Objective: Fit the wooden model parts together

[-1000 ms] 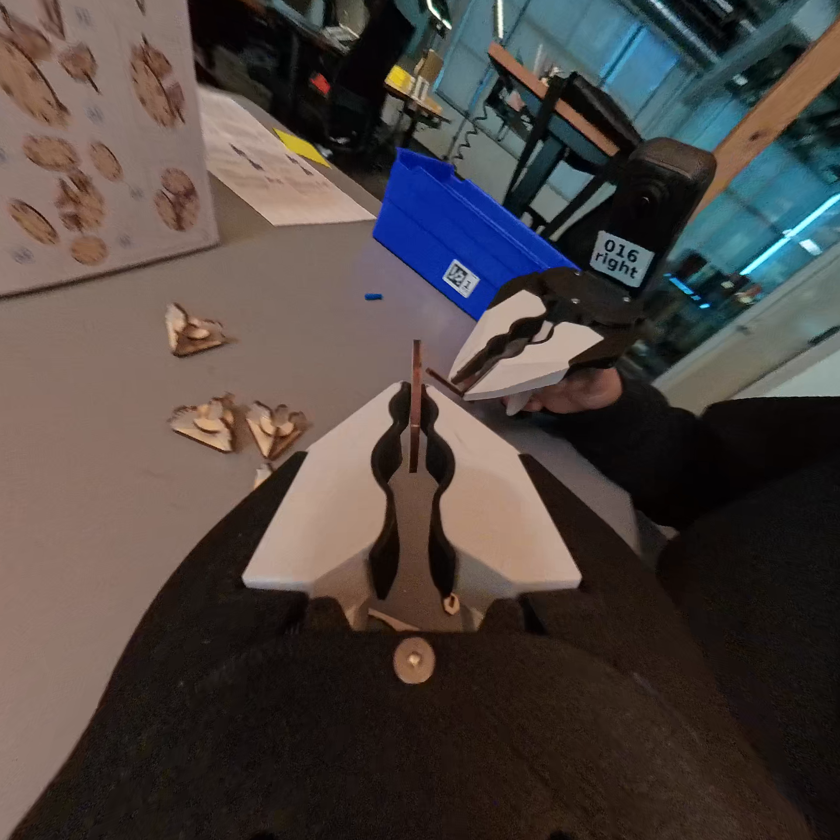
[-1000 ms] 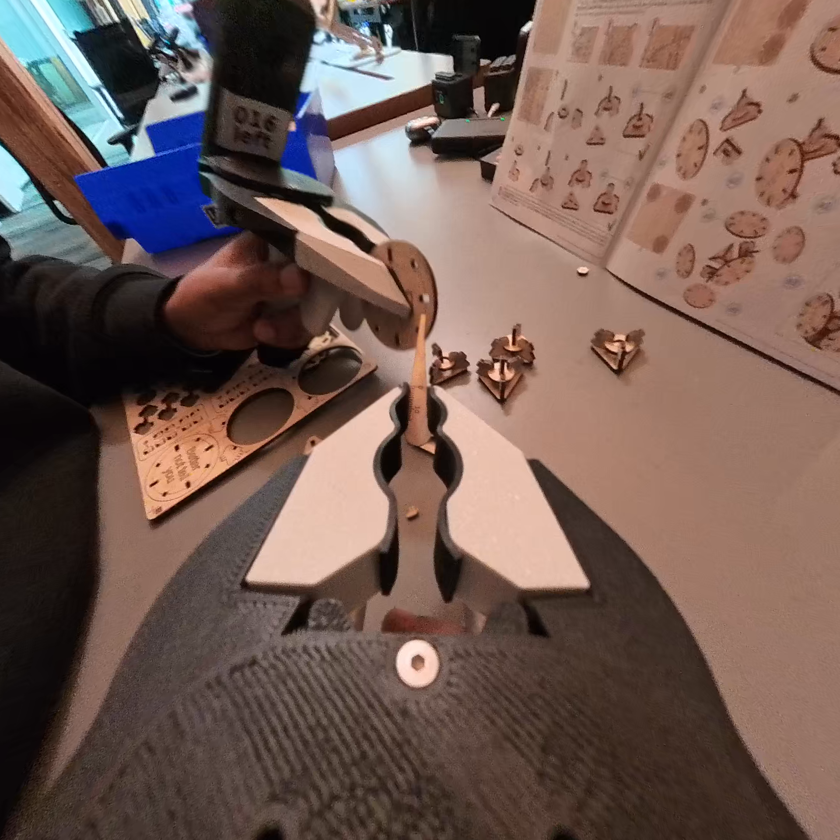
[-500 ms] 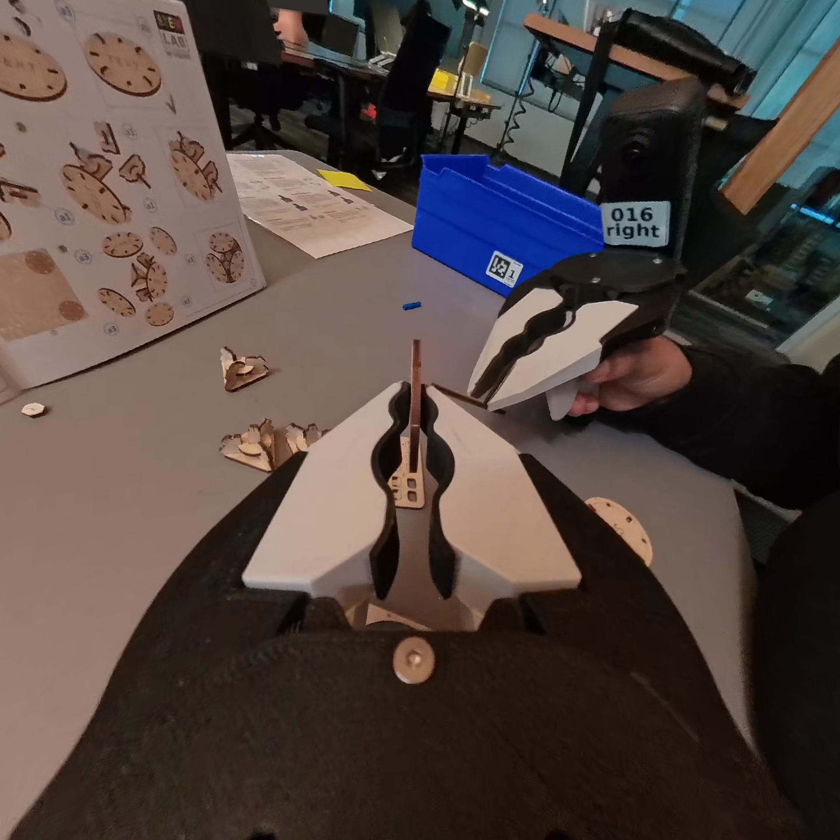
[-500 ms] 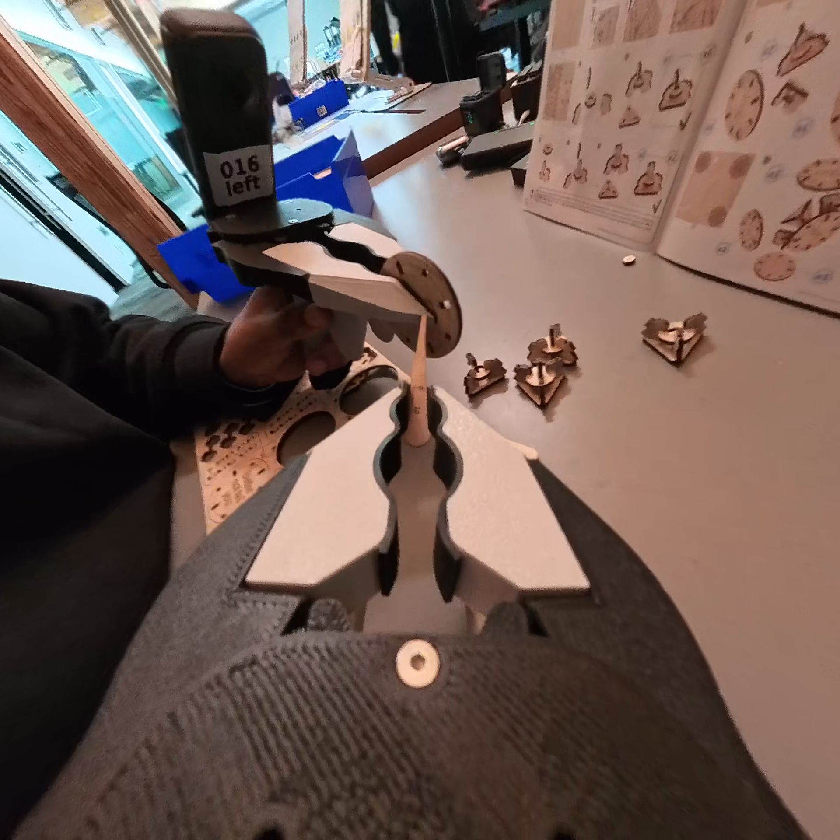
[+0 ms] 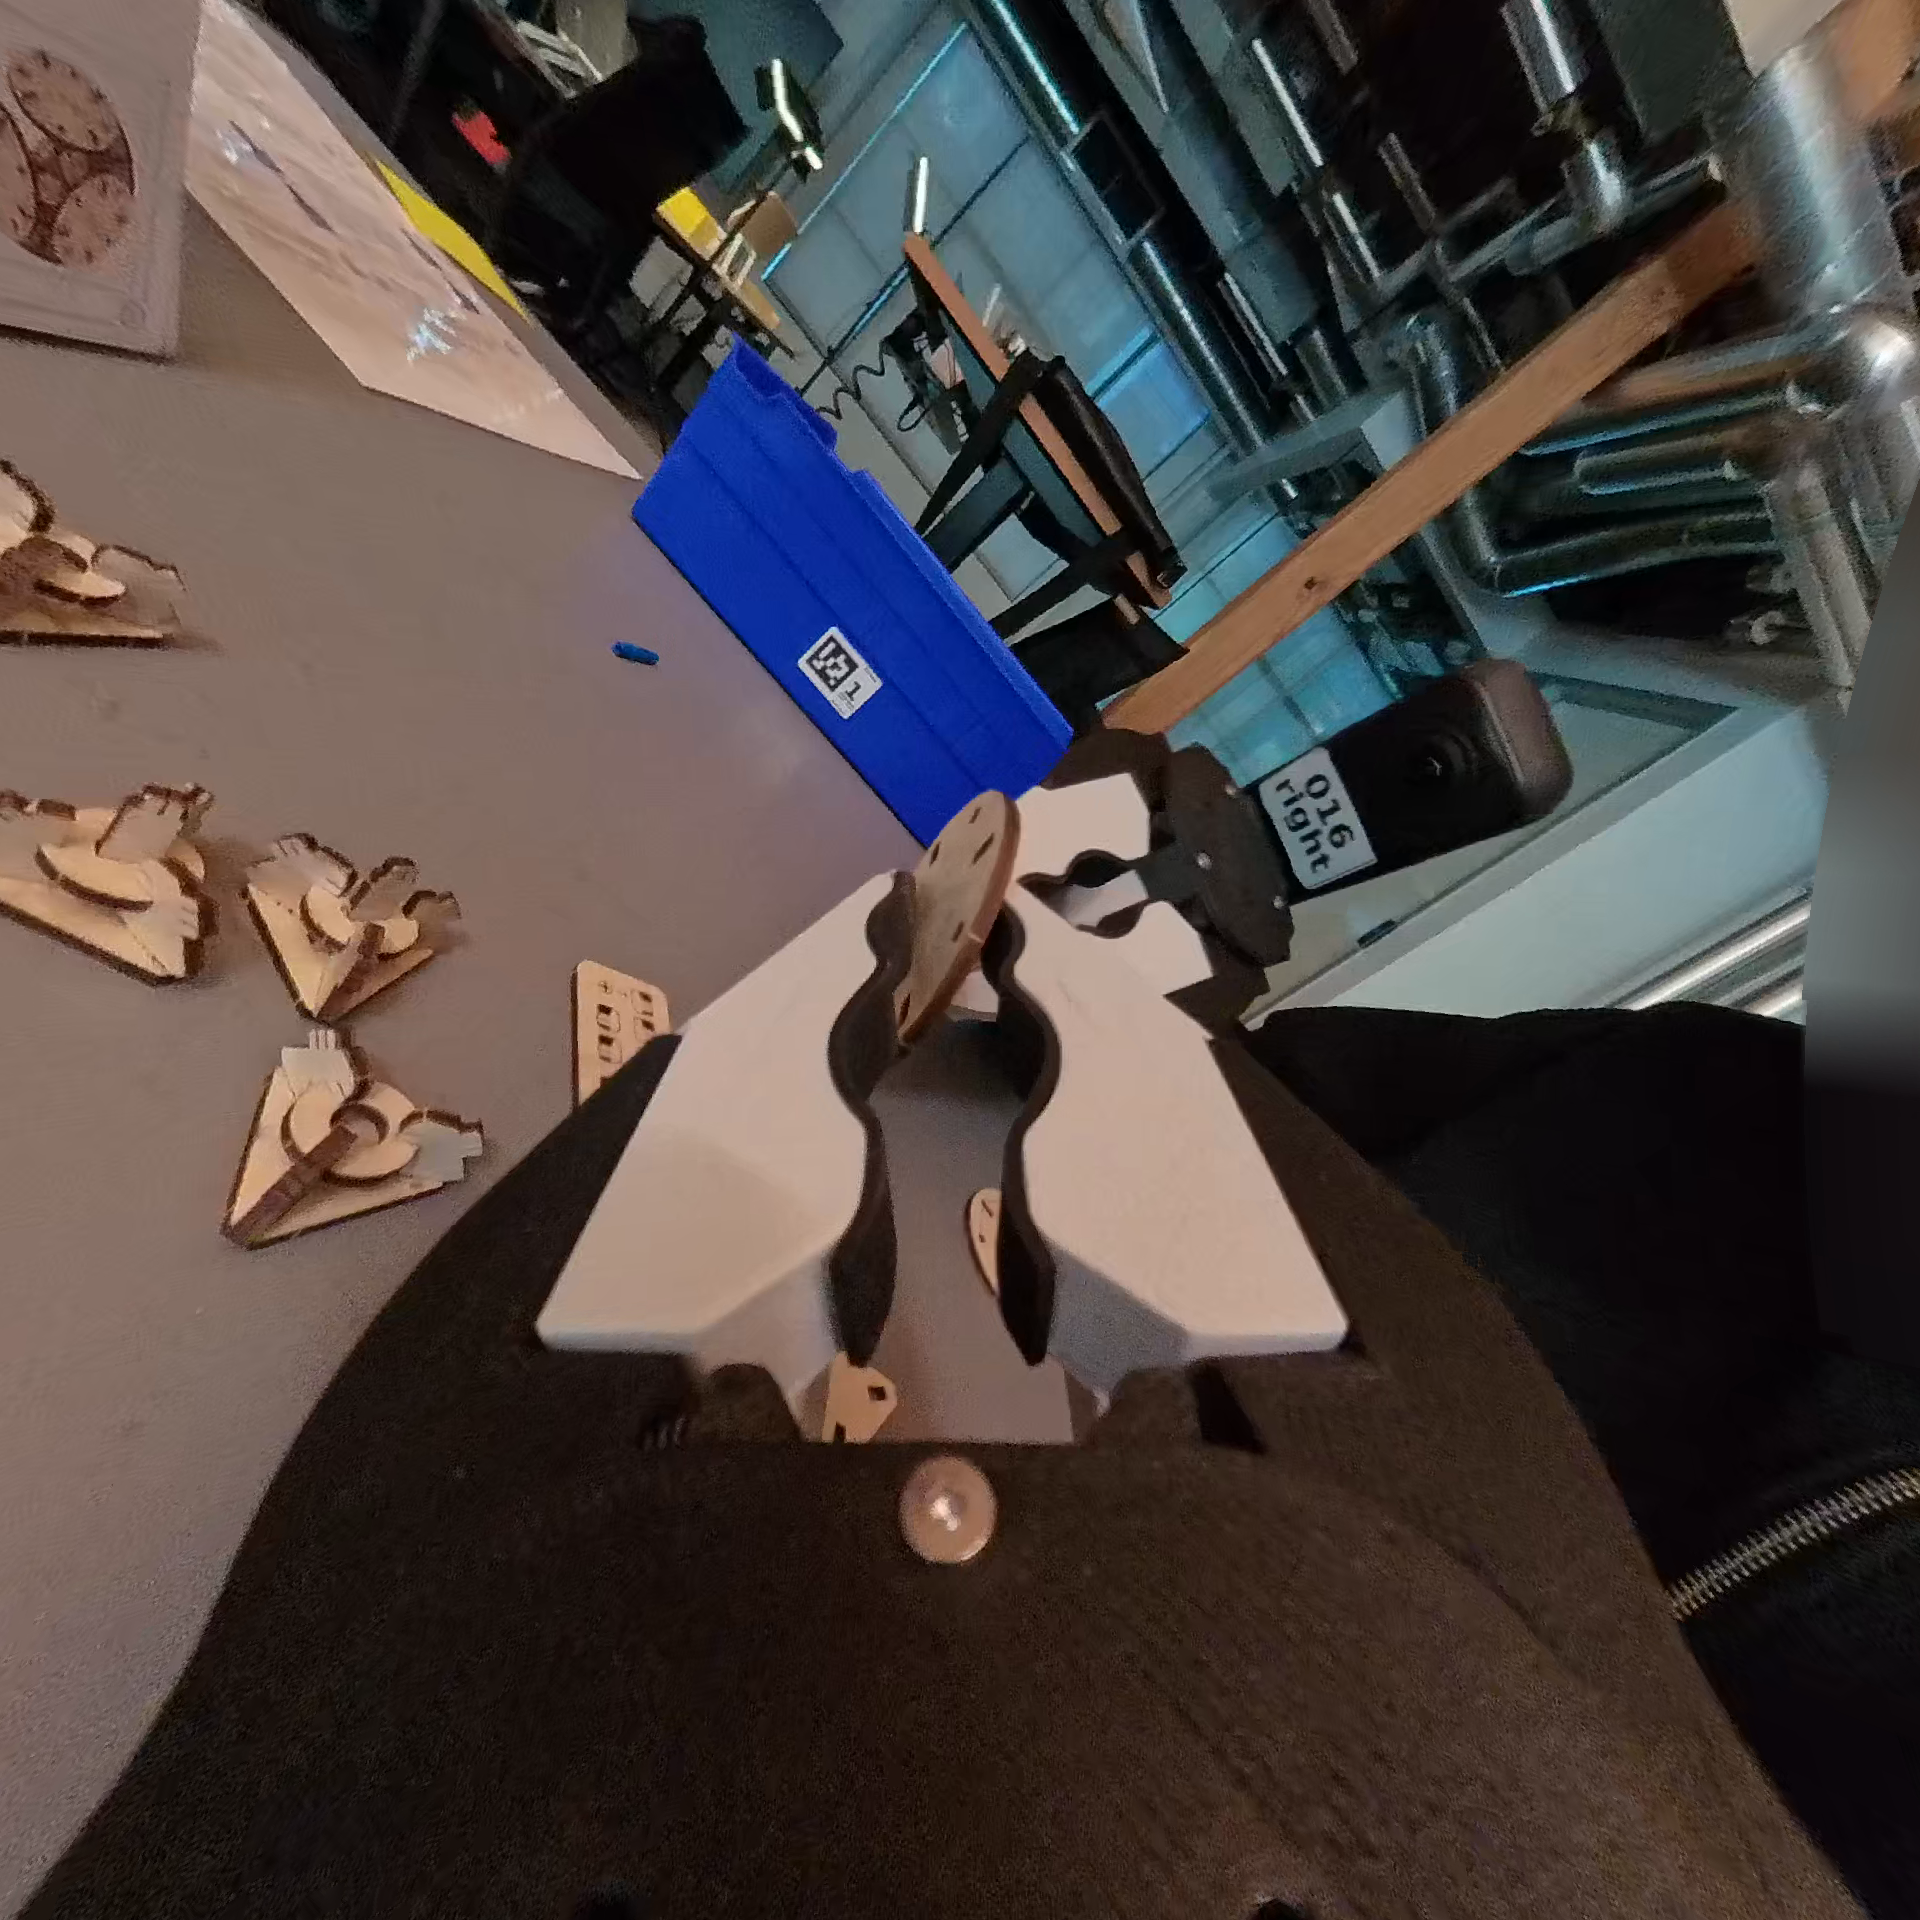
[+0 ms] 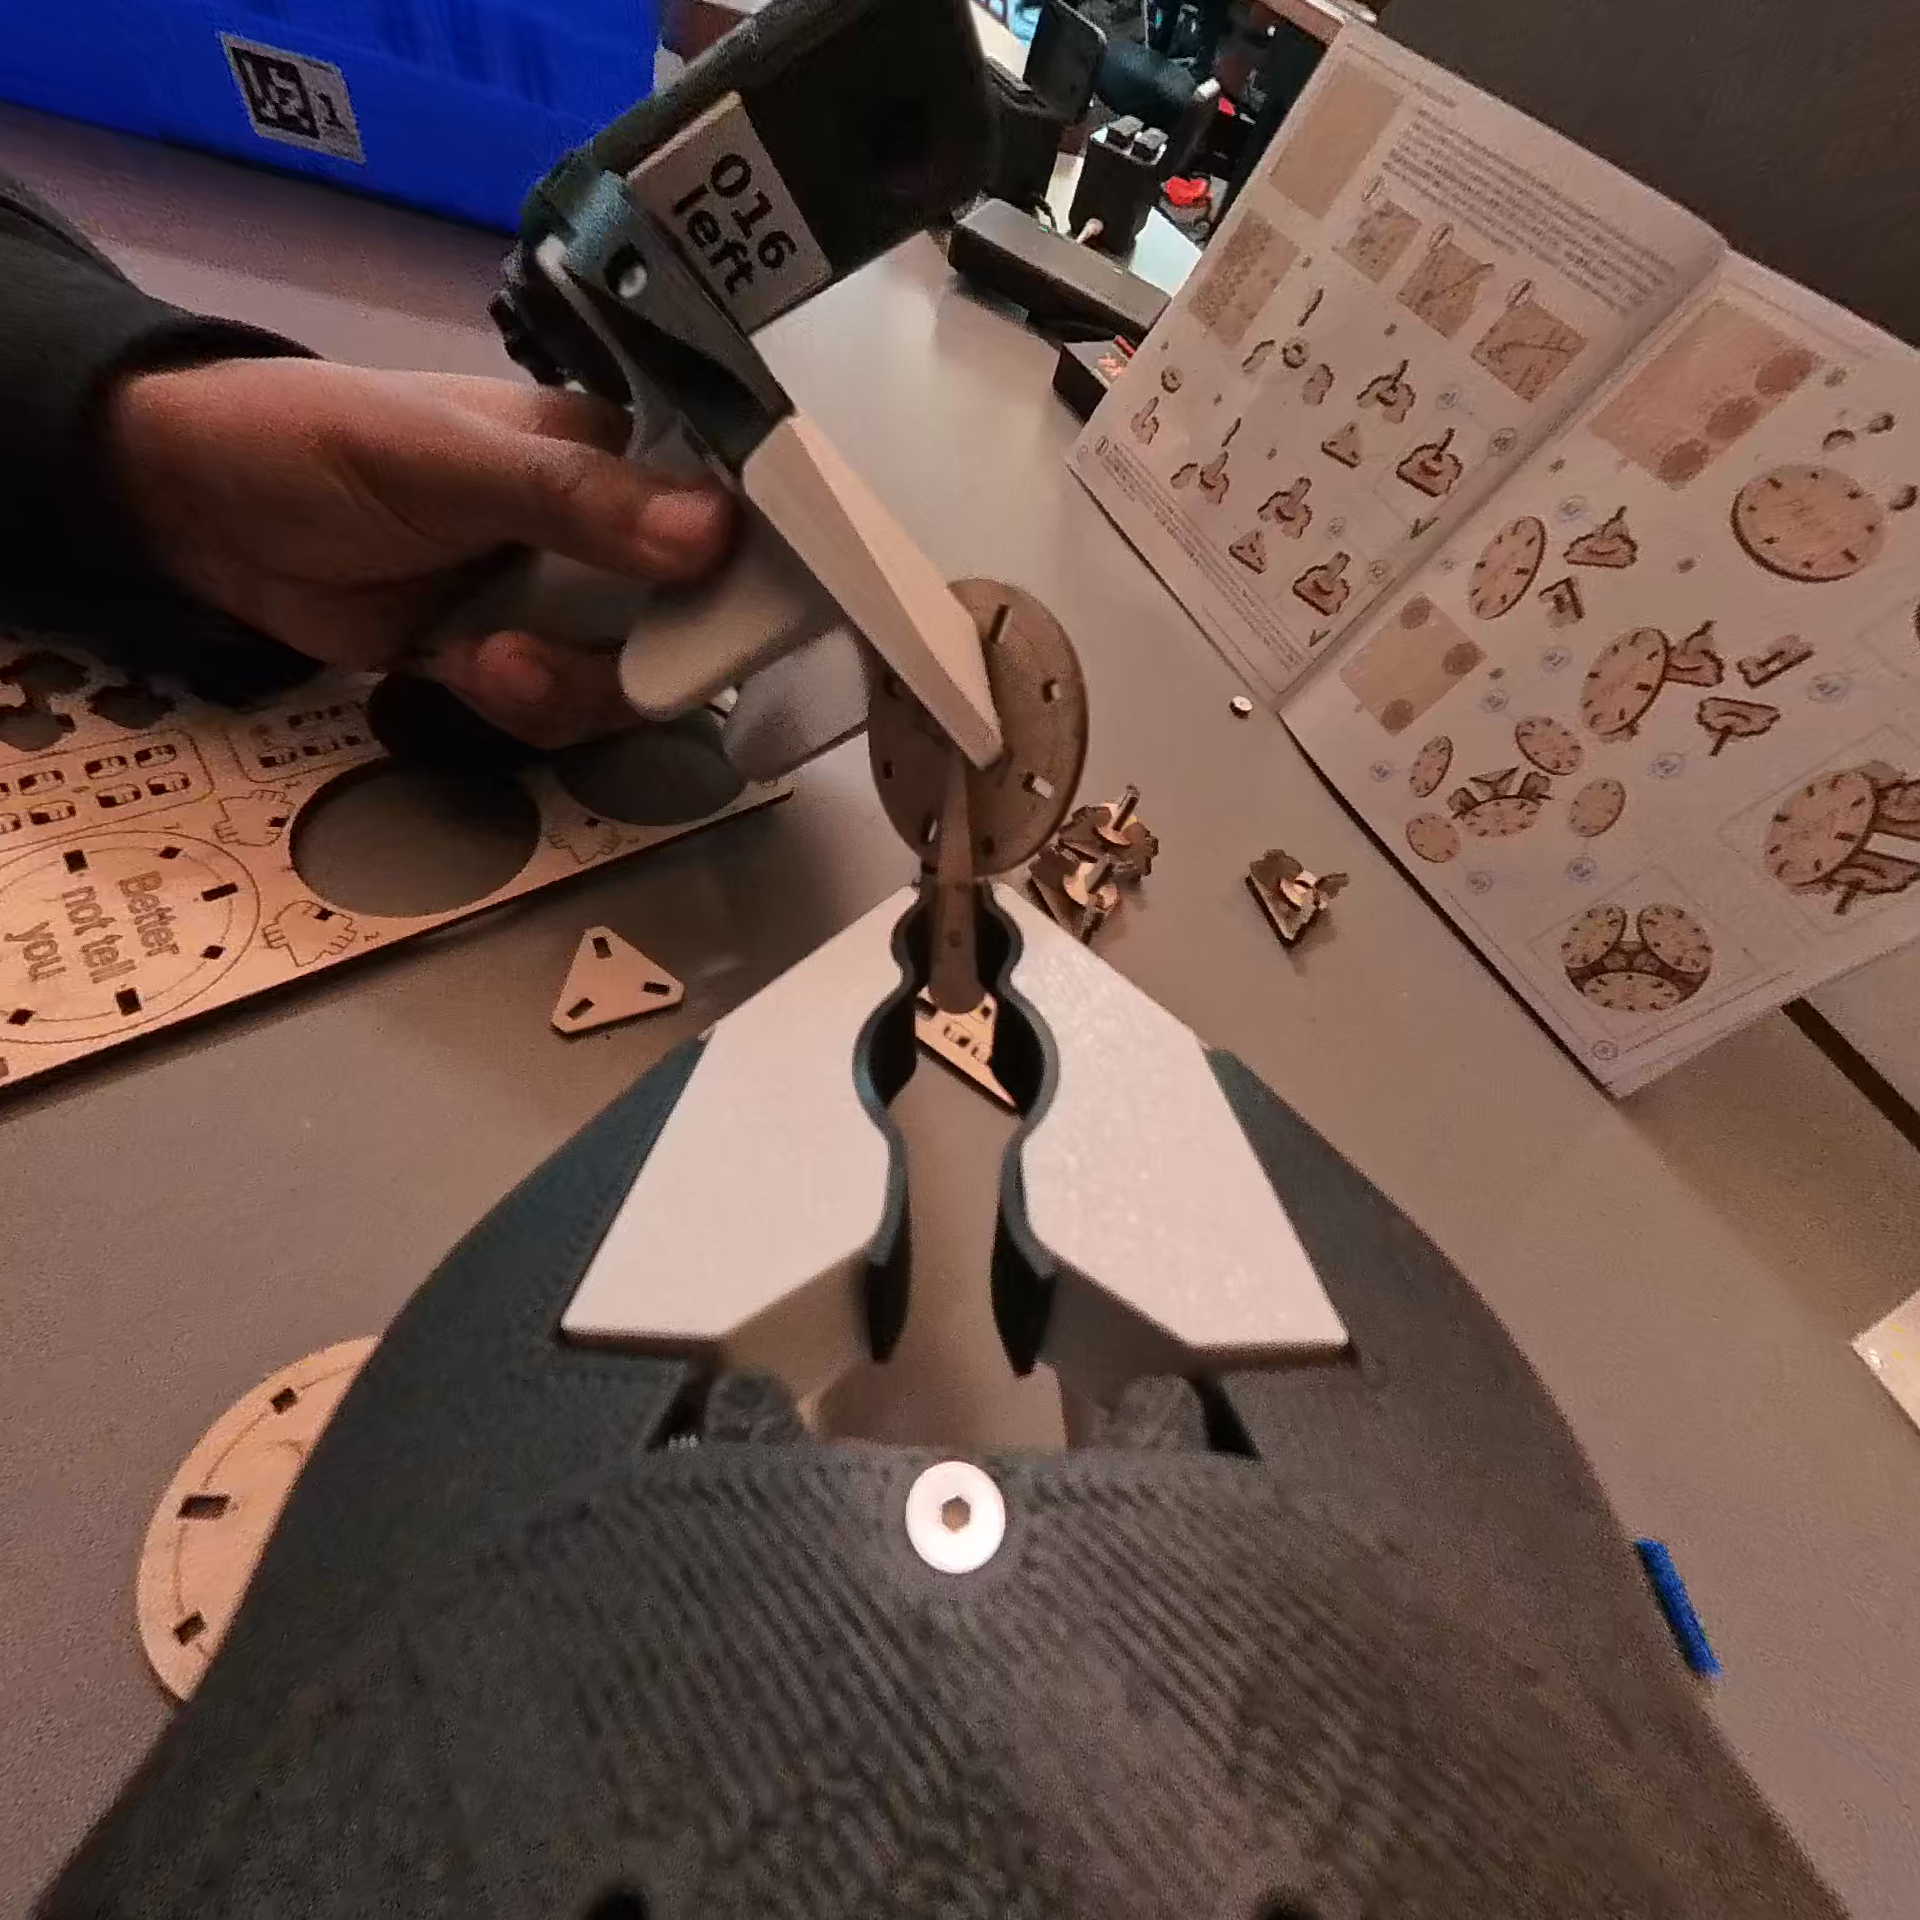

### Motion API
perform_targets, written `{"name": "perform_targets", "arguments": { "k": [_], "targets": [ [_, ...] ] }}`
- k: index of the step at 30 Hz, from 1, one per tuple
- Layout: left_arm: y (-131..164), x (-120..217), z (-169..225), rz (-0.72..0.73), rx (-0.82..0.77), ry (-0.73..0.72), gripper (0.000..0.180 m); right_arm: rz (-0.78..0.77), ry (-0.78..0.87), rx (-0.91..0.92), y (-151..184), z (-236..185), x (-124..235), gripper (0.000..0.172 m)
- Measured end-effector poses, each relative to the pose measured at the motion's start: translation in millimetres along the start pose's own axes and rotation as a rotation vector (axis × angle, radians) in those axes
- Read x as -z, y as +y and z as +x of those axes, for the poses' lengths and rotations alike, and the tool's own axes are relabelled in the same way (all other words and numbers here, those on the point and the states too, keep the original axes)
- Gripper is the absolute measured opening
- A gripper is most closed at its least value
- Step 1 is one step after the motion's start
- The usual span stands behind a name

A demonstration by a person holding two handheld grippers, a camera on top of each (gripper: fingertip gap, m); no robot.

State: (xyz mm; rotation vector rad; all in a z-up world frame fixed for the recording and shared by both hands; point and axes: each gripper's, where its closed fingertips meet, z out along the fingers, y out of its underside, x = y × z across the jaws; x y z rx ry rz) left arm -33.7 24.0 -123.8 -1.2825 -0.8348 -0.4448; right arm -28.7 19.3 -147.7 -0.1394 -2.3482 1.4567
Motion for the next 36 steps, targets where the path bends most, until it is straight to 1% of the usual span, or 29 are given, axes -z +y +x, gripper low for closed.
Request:
{"name": "perform_targets", "arguments": {
  "k": [3, 6, 9, 10, 11, 12, 14, 15, 18, 20, 23, 24, 26, 29, 32, 34, 36],
  "targets": [
    [-3.9, 3.1, -3.8, 0.01, 0.006, -0.029, 0.004, 0.041, 0.004, 0.0, -6.9, 1.0, 3.8, 0.005],
    [-5.6, 4.0, -2.8, 0.026, 0.077, 0.01, 0.003, 0.092, 0.009, -0.002, -14.2, 3.8, 8.9, 0.005],
    [-6.5, 4.1, -2.4, 0.05, 0.173, 0.058, 0.002, 0.129, 0.032, 0.083, -16.0, 3.6, 10.3, 0.007],
    [-7.2, 4.6, -2.2, 0.061, 0.205, 0.075, 0.002, 0.14, 0.056, 0.135, -16.7, 3.6, 10.8, 0.015],
    [-8.1, 5.4, -2.4, 0.071, 0.235, 0.091, 0.002, 0.147, 0.089, 0.208, -17.0, 3.8, 11.5, 0.027],
    [-9.0, 6.2, -2.3, 0.08, 0.261, 0.106, 0.002, 0.148, 0.129, 0.304, -16.2, 4.2, 12.4, 0.036],
    [-10.3, 7.8, -2.2, 0.09, 0.305, 0.132, 0.003, 0.131, 0.223, 0.544, -11.7, 4.4, 14.9, 0.041],
    [-10.3, 8.3, -2.1, 0.09, 0.317, 0.139, 0.003, 0.124, 0.295, 0.671, -10.9, 7.1, 17.5, 0.043],
    [-6.5, 7.5, -0.4, 0.058, 0.32, 0.143, 0.003, 0.129, 0.461, 1.048, -12.9, 4.6, 24.5, 0.034],
    [-3.7, 6.1, 1.8, 0.037, 0.32, 0.146, 0.003, 0.111, 0.473, 1.173, -9.5, -2.4, 22.4, 0.031],
    [1.3, 3.7, 5.7, 0.004, 0.327, 0.155, 0.003, 0.097, 0.484, 1.231, -9.5, -6.8, 20.1, 0.027],
    [3.5, 2.5, 7.3, -0.011, 0.328, 0.159, 0.003, 0.09, 0.496, 1.258, -9.7, -6.8, 20.1, 0.021],
    [6.7, 0.9, 8.8, -0.03, 0.327, 0.159, 0.003, 0.118, 0.508, 1.316, -13.7, -12.6, 23.0, 0.003],
    [7.8, 0.8, 10.4, -0.04, 0.338, 0.174, 0.003, 0.106, 0.505, 1.346, -15.6, -16.4, 24.6, 0.0],
    [5.7, 1.0, 8.4, -0.018, 0.34, 0.17, 0.002, 0.092, 0.475, 1.296, -16.2, -17.0, 24.5, 0.0],
    [-1.5, 5.3, 2.5, 0.035, 0.341, 0.15, 0.0, 0.102, 0.445, 1.215, -17.5, -16.2, 25.9, 0.0],
    [-14.5, 16.1, -9.6, 0.11, 0.345, 0.111, 0.0, 0.146, 0.417, 1.086, -24.7, -13.8, 30.5, 0.0]
  ]
}}
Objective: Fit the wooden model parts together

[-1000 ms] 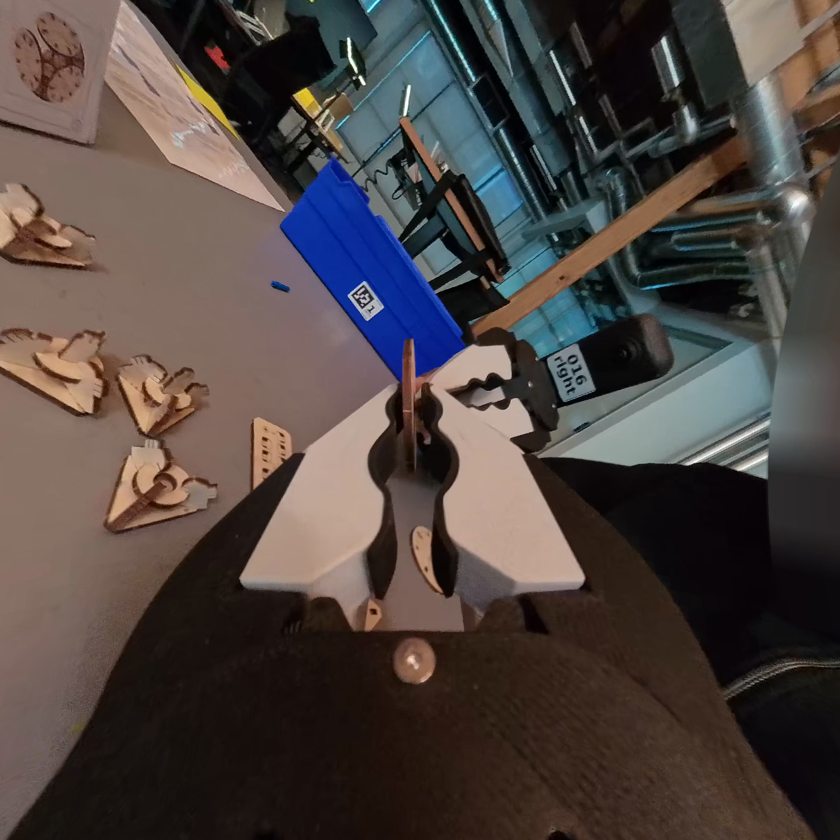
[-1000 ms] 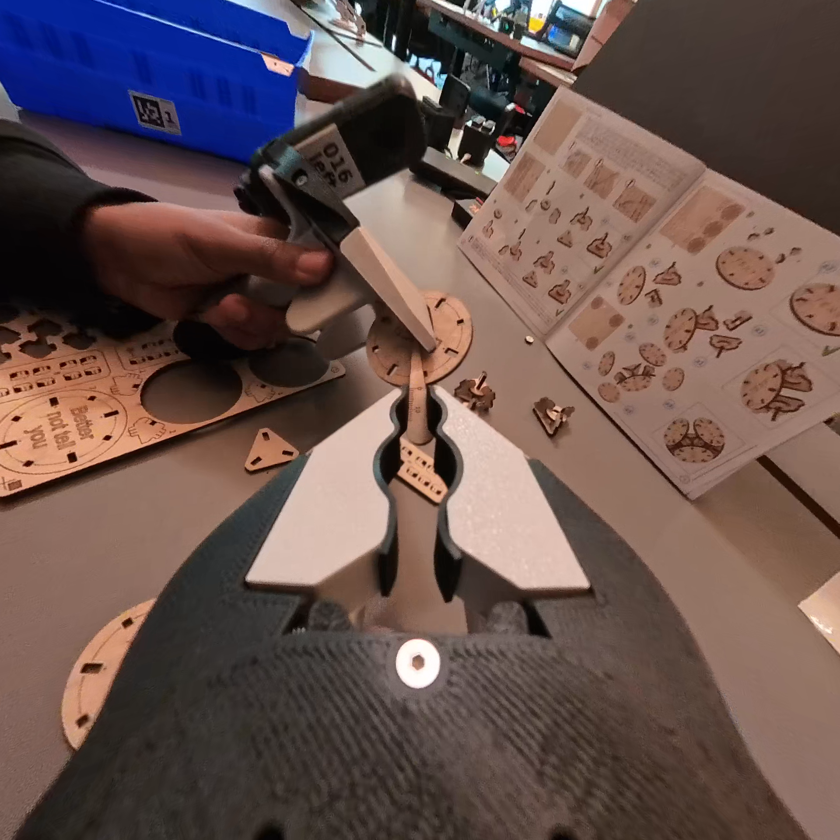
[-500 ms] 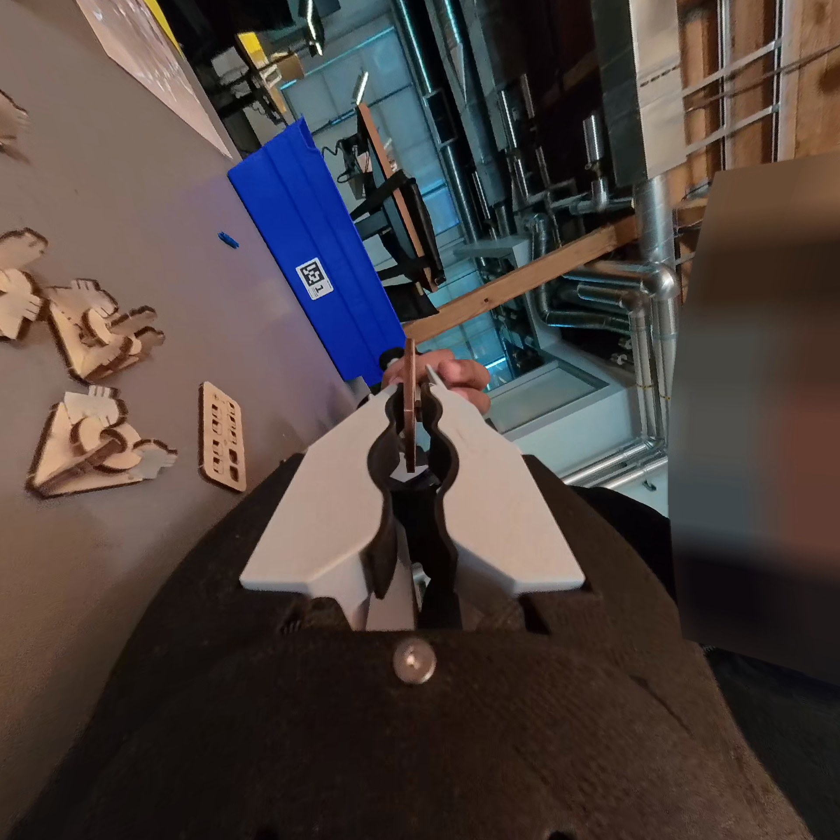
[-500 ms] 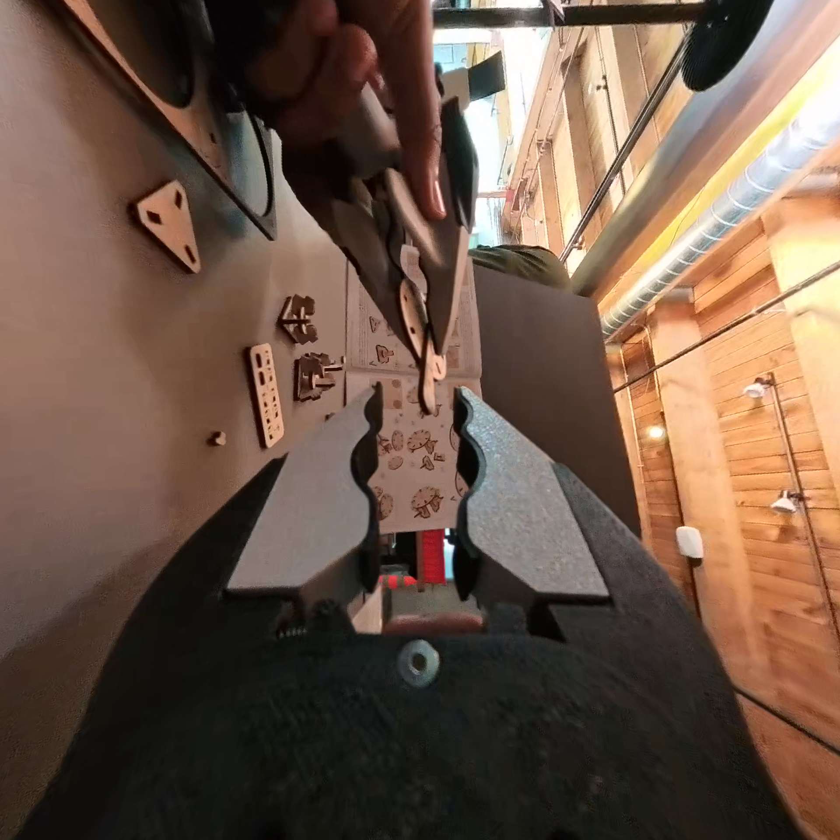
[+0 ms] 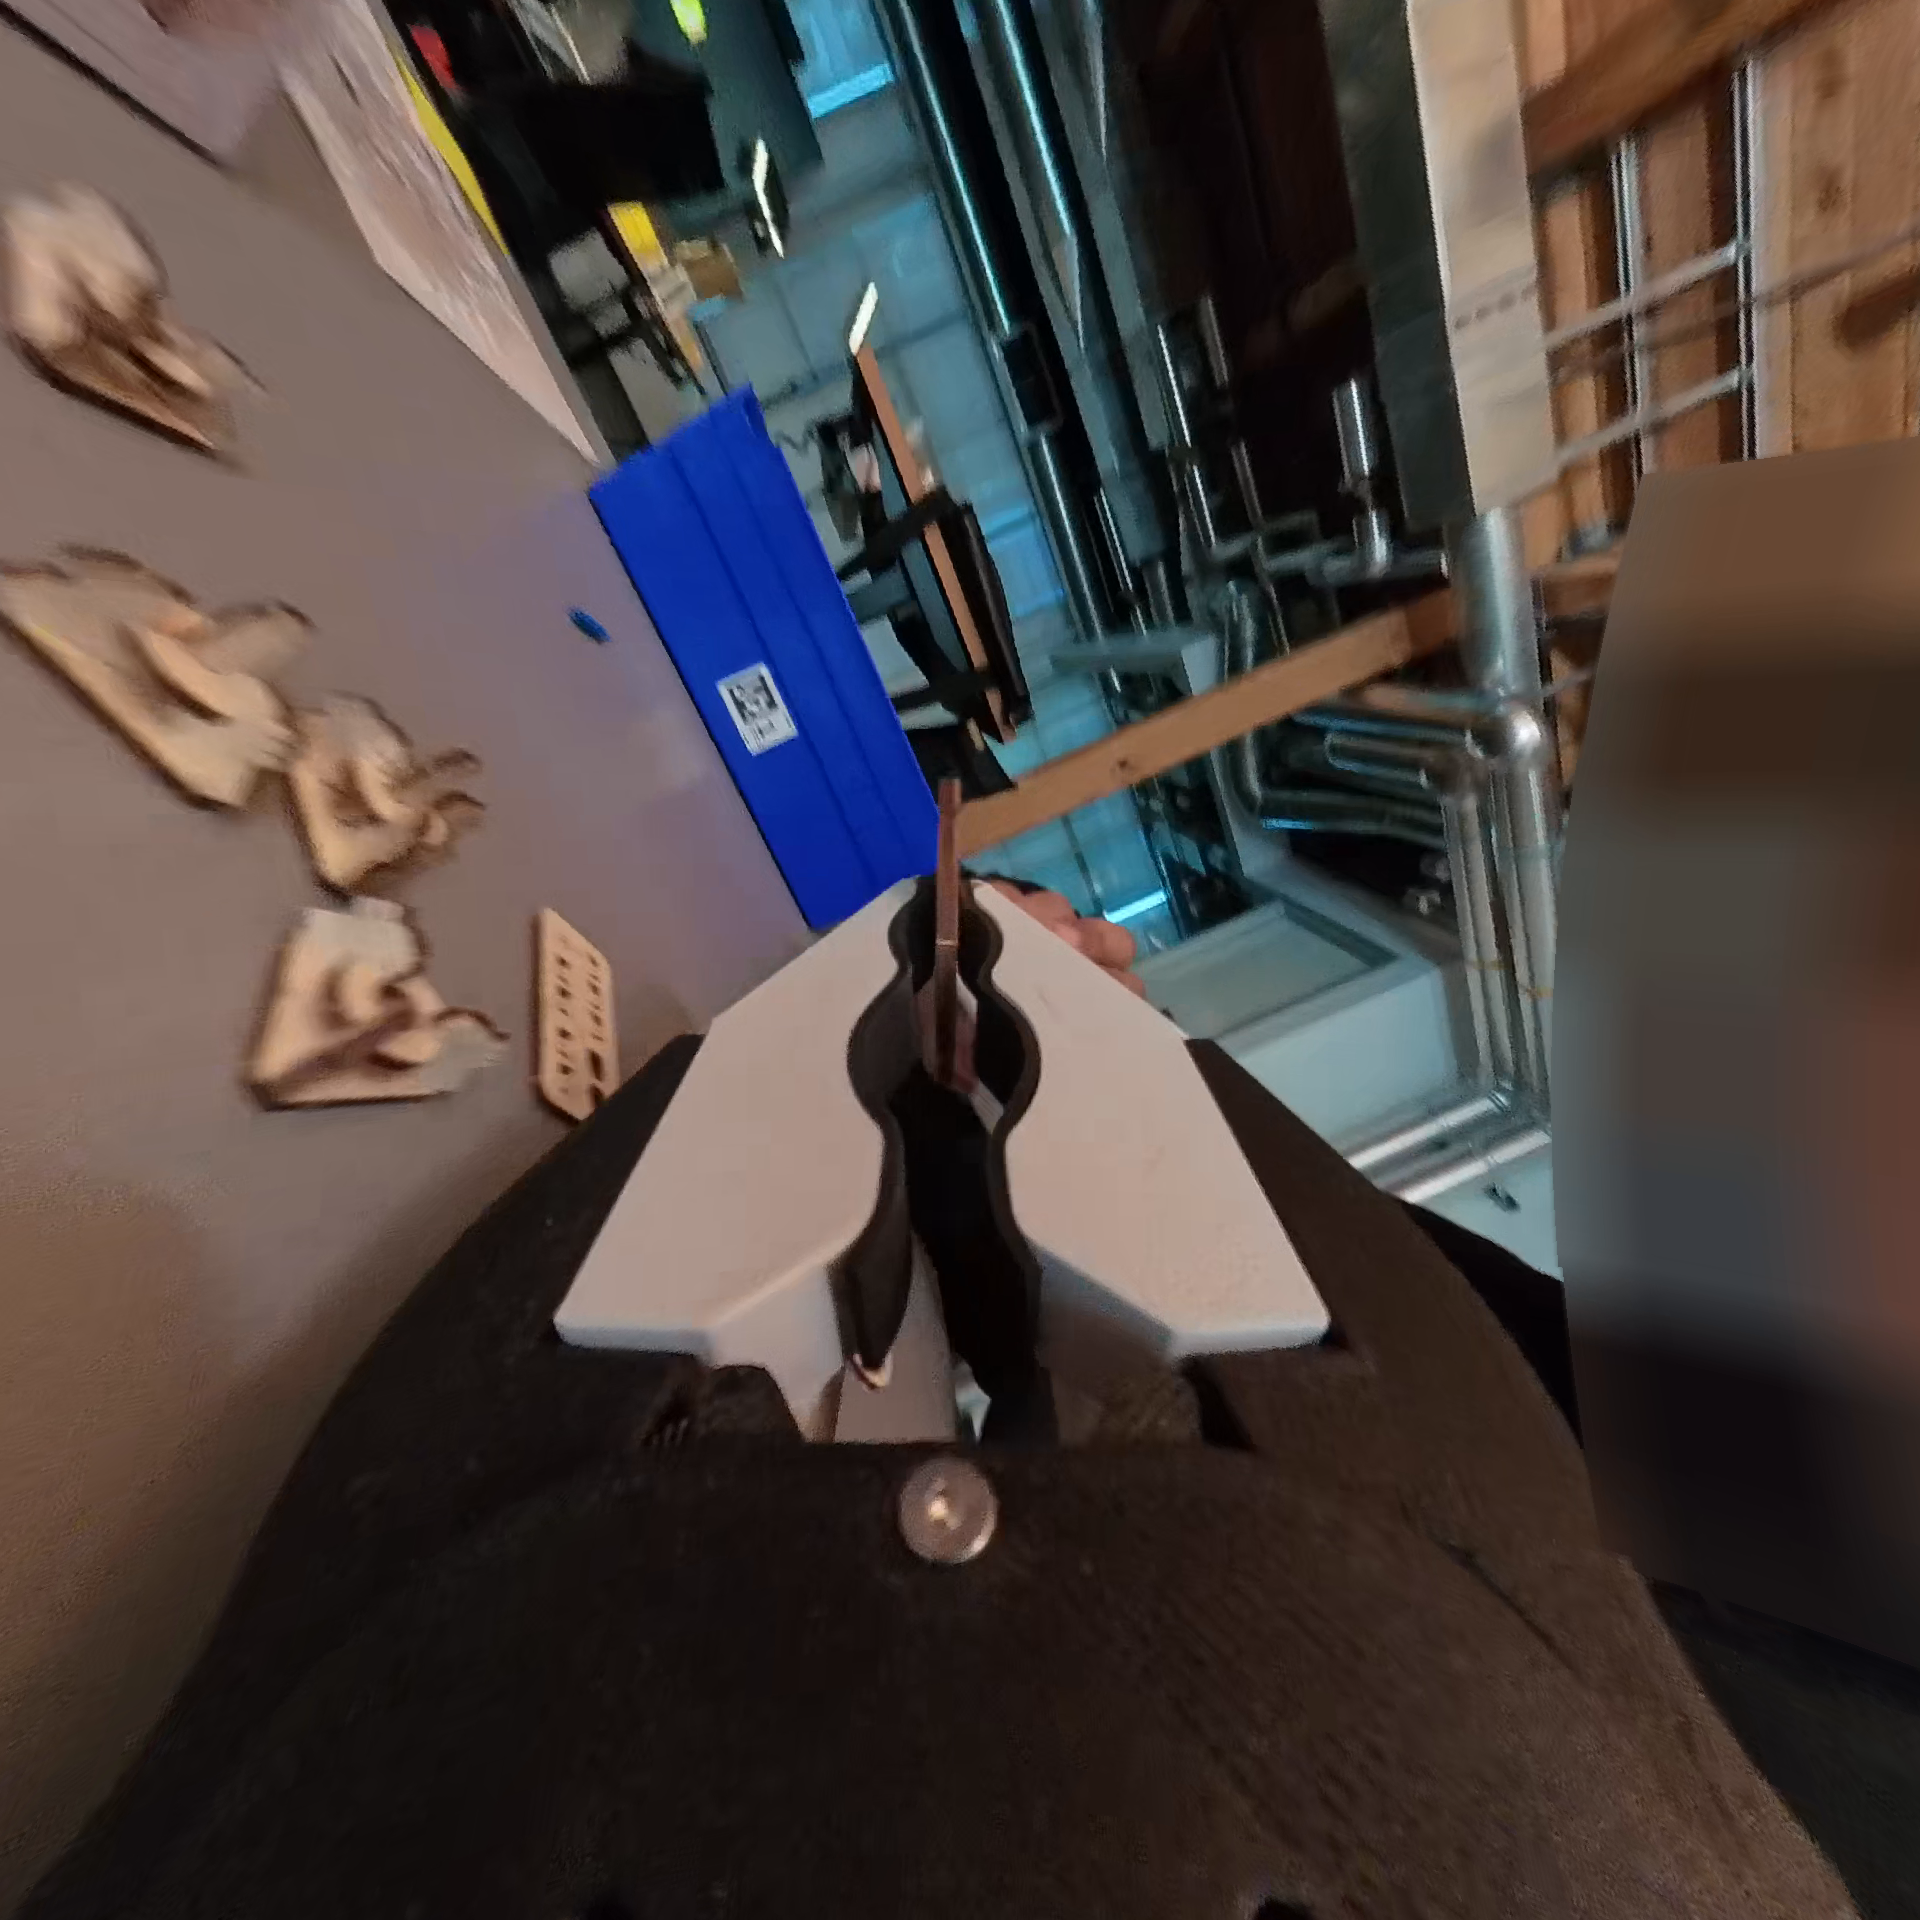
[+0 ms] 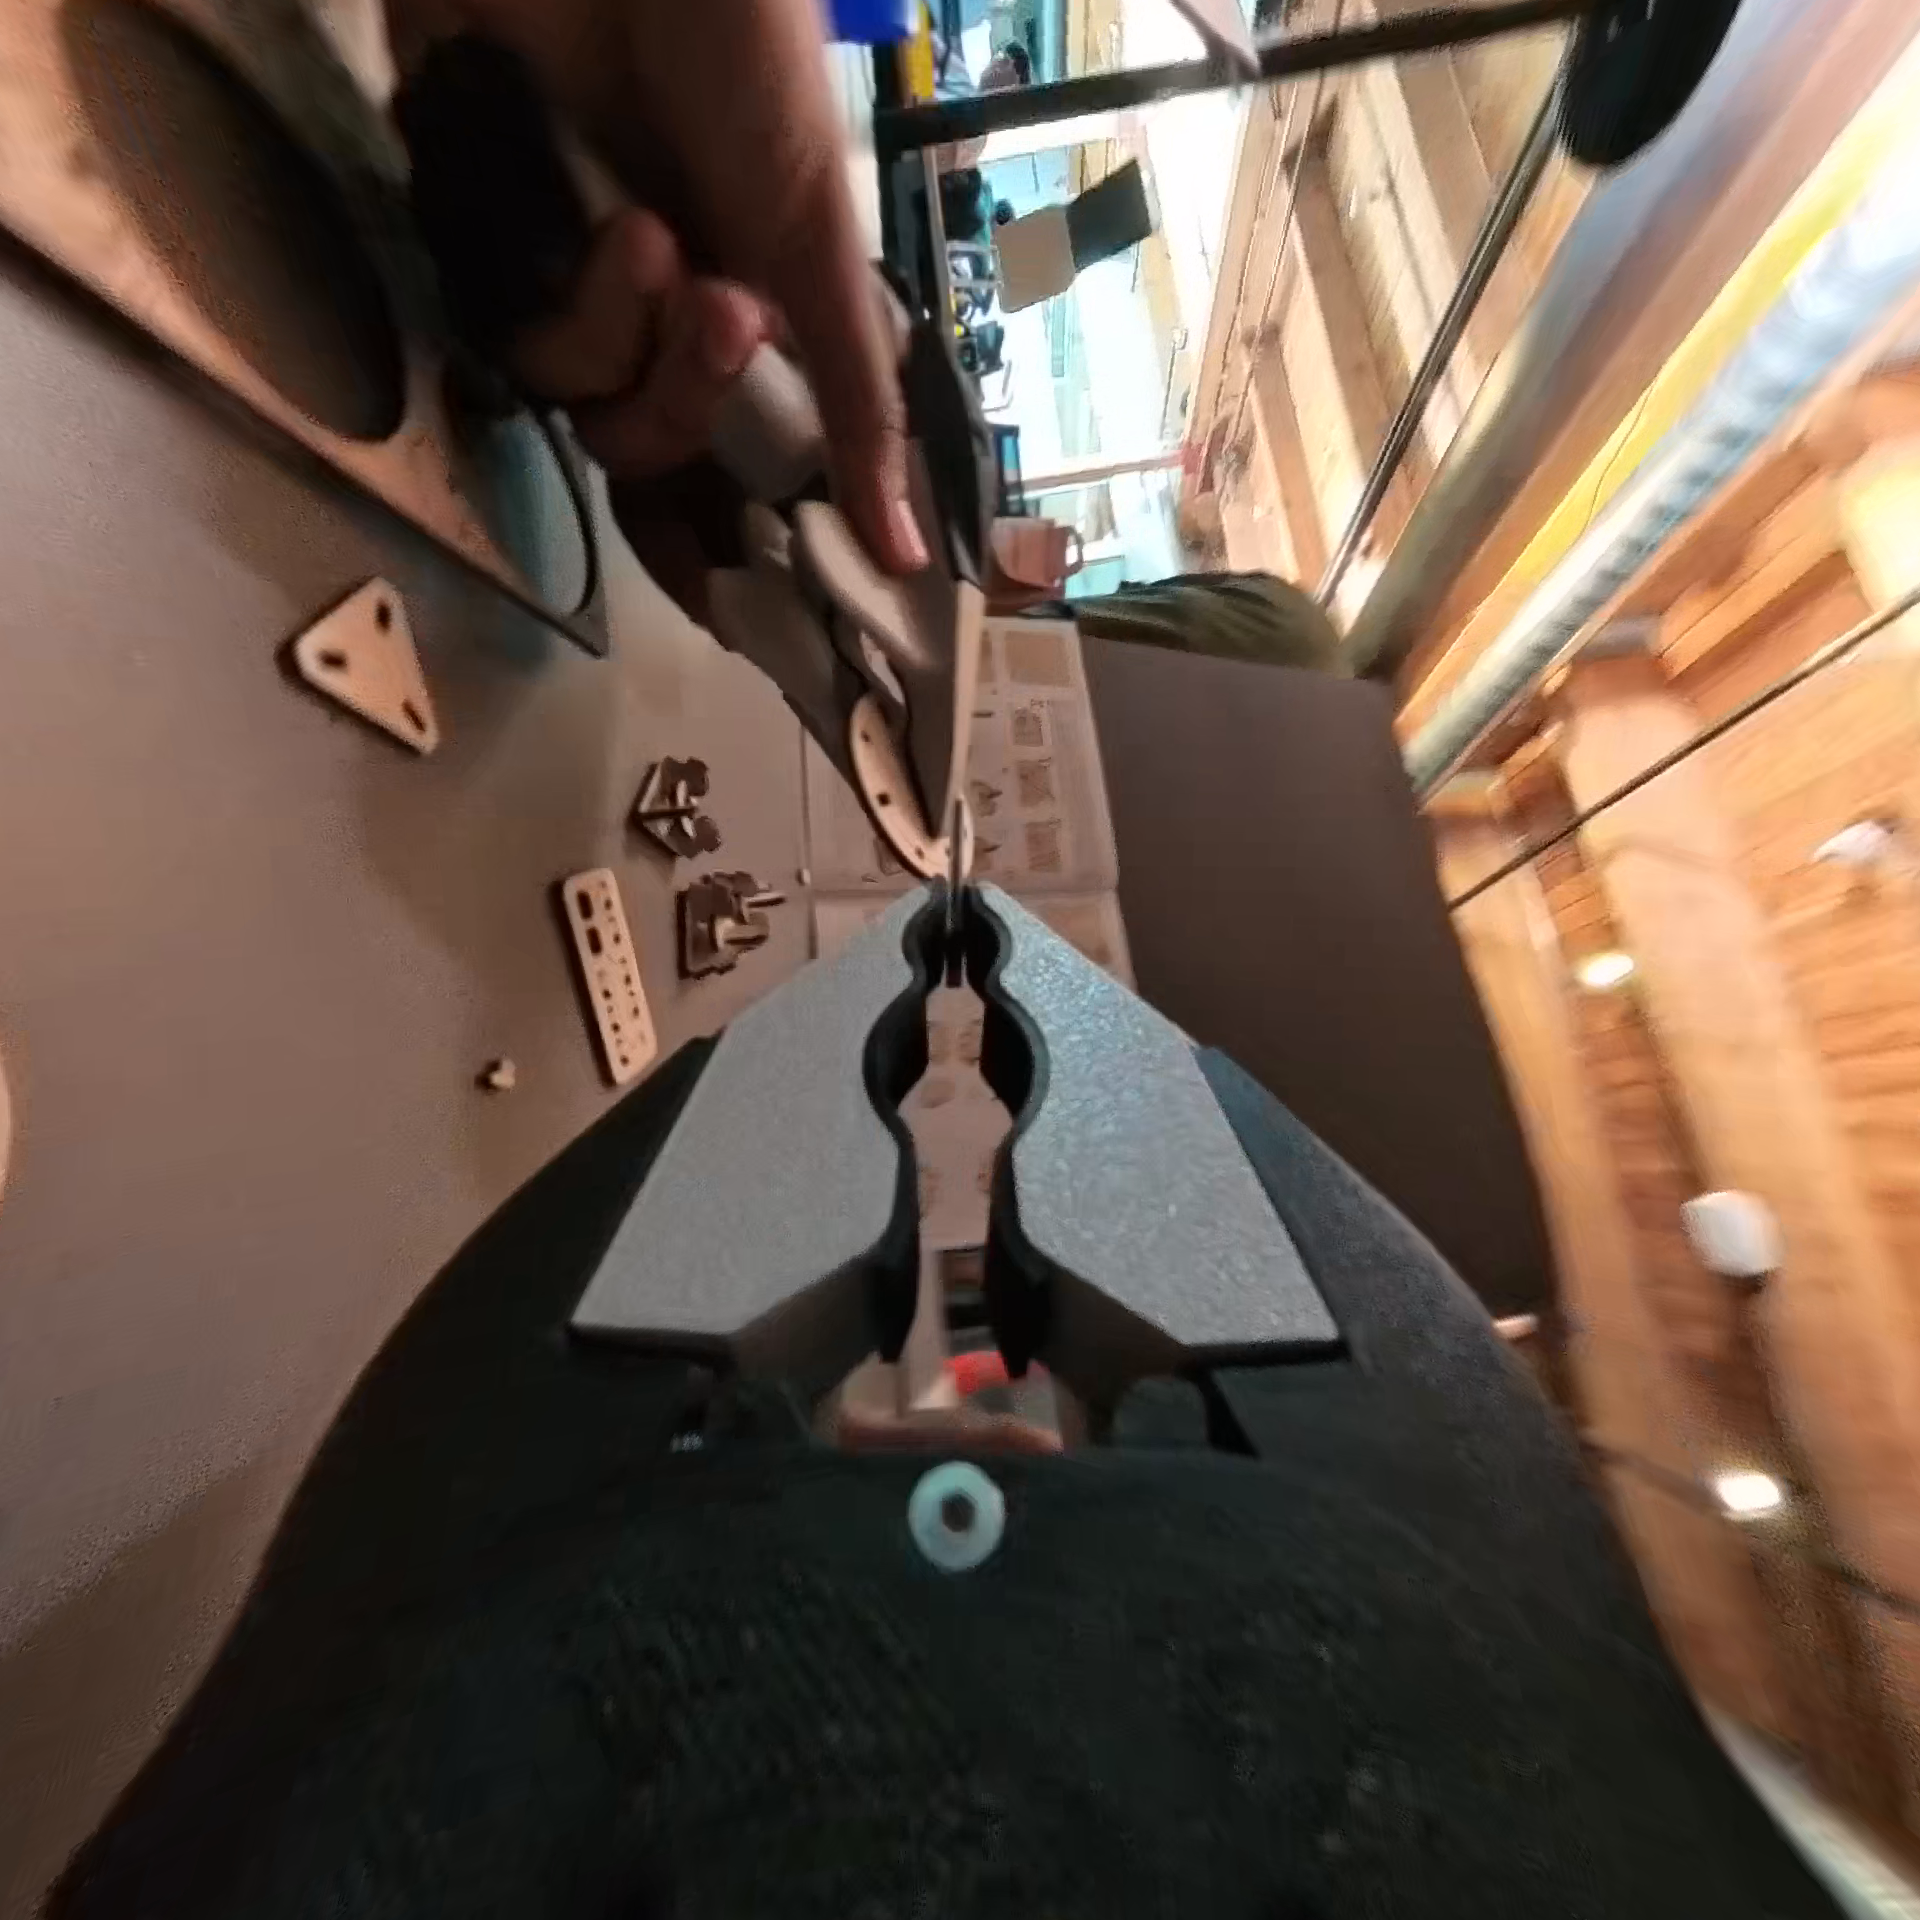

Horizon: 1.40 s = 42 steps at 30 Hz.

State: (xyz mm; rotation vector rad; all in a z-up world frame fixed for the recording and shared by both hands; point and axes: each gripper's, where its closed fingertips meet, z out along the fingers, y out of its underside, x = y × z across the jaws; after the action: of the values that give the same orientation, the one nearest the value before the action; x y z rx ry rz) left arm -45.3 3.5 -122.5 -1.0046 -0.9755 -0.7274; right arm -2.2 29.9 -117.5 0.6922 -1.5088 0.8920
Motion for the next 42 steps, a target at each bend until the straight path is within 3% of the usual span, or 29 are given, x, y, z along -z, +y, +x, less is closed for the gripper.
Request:
{"name": "perform_targets", "arguments": {
  "k": [5, 7, 14, 42],
  "targets": [
    [-16.4, 10.8, -8.1, 0.025, -0.228, -0.15, 0.0, -0.1, -0.177, -0.592, 15.8, 3.5, -12.3, 0.001],
    [-15.9, 8.2, -2.1, 0.016, -0.321, -0.187, 0.0, -0.109, -0.19, -0.702, 16.2, 7.3, -12.9, 0.001],
    [-11.0, 2.3, 1.0, -0.024, -0.543, -0.322, 0.0, -0.193, -0.237, -0.742, 16.9, -2.8, -16.8, 0.001],
    [-14.0, -0.7, -2.8, 0.016, -0.739, -0.484, 0.0, -0.351, -0.245, -0.947, 28.1, -8.5, -23.7, 0.001]
  ]
}}
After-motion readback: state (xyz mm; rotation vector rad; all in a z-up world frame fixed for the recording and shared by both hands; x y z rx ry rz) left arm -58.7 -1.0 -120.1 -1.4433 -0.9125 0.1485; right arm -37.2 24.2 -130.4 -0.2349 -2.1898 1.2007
